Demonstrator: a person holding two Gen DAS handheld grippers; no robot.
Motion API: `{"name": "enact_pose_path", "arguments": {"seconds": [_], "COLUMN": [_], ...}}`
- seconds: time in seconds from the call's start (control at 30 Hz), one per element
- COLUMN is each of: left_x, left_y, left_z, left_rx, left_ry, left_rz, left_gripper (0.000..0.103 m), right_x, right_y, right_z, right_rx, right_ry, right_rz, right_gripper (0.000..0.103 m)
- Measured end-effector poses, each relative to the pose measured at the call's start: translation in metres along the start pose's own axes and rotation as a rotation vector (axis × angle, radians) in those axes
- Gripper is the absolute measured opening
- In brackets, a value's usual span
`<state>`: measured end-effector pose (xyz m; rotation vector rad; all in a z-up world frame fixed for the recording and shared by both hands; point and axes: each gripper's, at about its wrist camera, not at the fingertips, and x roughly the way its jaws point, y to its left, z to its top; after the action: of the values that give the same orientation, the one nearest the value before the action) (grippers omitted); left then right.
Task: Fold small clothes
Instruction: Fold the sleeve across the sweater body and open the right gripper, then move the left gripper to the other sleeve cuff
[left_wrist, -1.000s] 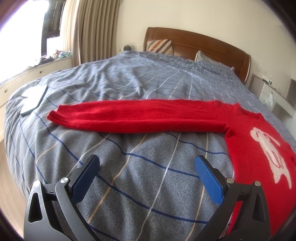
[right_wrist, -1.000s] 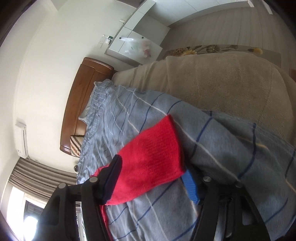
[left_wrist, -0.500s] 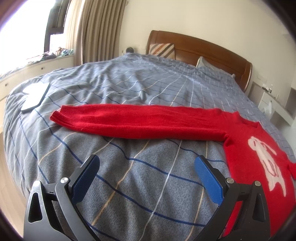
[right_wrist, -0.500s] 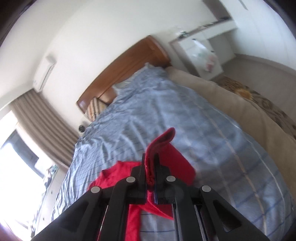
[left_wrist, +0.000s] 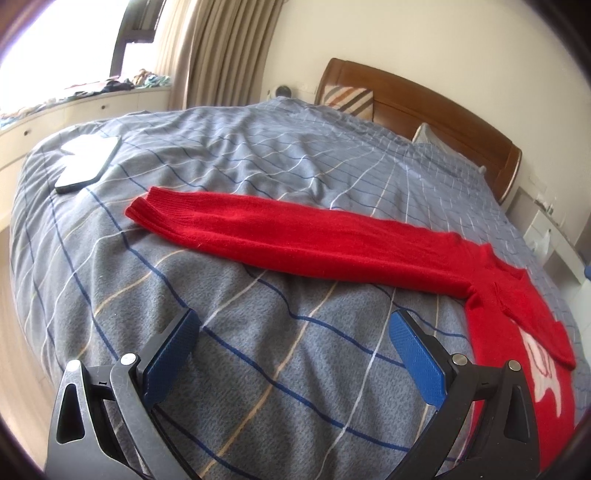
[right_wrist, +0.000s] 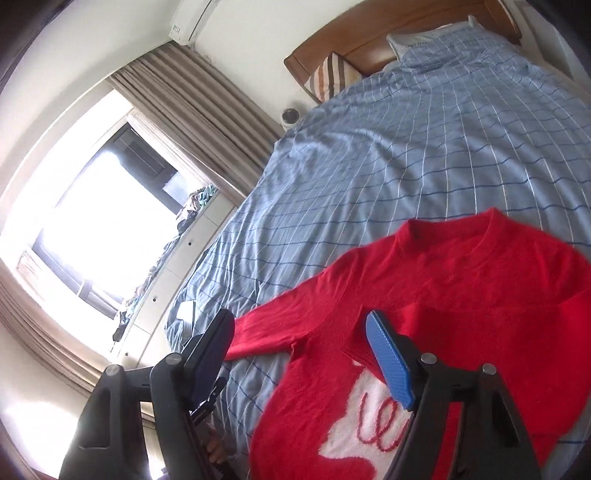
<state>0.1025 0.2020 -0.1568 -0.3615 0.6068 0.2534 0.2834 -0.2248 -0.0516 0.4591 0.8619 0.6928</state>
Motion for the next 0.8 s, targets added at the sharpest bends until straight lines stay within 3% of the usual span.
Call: {"name": "enact_pose_path", "arguments": {"seconds": [0.1,0.3,0.4,0.5,0.67,0.8], "left_x": [0.002,0.004,0.003,0.004,0.003,0.005], "left_y": [-0.001,-0.016,-0.022,-0.025,-0.025,-0.026], "left_z": [0.0,-0.002,-0.004,-0.005,-0.007,-0.007], "left_rx": [-0.004,0.059,0.087,0.104,0.115,0.123], "left_ry": [0.003,0.01,0.01,0.014,0.017,0.023], "left_rz": [-0.006,-0.022,-0.031,-0.029,-0.024,-0.015], "left_gripper": [0.103,0.103,0.103,0.103,0.103,0.103], "right_x": [-0.017,-0.083,-0.113,-0.145,-0.179,-0.188], "right_y": [-0.026,-0.09,-0.125,-0.151,-0.19,-0.202], "right_z": [-0.018,-0.064,-0.087,-0.104,-0.124,-0.136], "right_rx": [-0.008,-0.127,-0.116,-0.08,0.037,0.075], "right_ry": [-0.011,-0.054,-0.087,-0.176,-0.274,-0.316], "right_rz": [-0.101,-0.494,-0.671,-0.811,-0.924,-0.882], "right_gripper": [0.074,0.075,0.075,0.075,0.075,0.075]}}
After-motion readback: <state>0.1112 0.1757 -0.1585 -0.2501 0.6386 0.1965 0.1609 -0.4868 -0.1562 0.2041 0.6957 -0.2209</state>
